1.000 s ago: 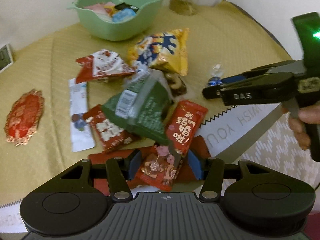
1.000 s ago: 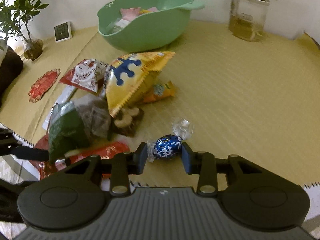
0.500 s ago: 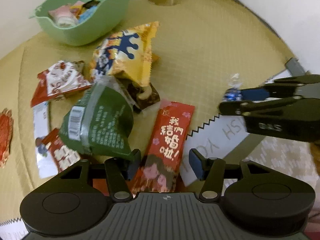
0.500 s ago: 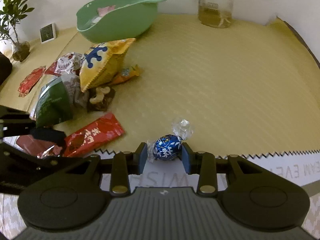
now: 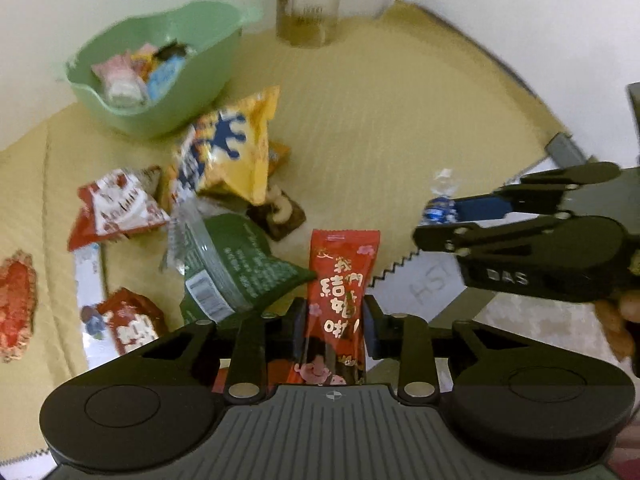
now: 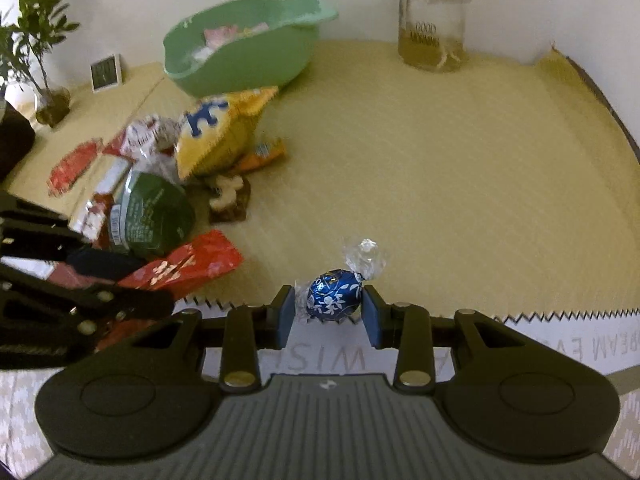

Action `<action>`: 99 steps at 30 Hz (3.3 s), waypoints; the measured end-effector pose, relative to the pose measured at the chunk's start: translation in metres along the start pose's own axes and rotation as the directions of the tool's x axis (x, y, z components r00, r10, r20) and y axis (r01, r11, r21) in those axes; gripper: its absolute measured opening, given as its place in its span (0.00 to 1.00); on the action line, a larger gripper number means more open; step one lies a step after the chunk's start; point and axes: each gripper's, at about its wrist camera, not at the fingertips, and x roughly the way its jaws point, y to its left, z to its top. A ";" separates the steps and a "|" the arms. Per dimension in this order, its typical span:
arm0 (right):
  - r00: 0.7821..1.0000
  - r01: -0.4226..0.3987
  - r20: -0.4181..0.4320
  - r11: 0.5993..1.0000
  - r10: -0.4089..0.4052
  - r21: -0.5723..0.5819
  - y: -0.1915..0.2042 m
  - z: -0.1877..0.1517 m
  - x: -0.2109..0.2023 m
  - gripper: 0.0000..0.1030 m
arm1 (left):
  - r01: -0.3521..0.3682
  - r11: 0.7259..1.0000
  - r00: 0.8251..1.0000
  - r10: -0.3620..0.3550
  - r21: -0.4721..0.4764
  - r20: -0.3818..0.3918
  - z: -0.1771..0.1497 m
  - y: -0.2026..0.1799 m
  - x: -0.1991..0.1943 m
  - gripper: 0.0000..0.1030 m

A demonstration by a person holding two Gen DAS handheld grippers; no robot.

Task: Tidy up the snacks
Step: 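Carry the red packet and blue chocolate over the basin and release both, then grasp a brown candy packet with the left tool while the right tool grasps a green bag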

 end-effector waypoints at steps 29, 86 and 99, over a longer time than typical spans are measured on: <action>0.957 -0.125 0.251 0.988 0.145 -0.093 0.044 0.180 0.023 0.41 | -0.184 0.975 0.945 0.211 -0.125 0.252 0.158 0.128 -0.038 0.92; 0.981 -0.195 -0.014 0.981 0.195 0.001 0.095 0.027 0.044 0.62 | -0.214 0.927 0.976 0.213 -0.307 -0.037 -0.030 0.123 -0.010 1.00; 0.994 -0.108 -0.019 0.994 0.108 -0.001 0.057 0.003 0.016 0.63 | -0.169 0.942 0.986 0.161 -0.288 -0.052 -0.019 0.108 0.014 1.00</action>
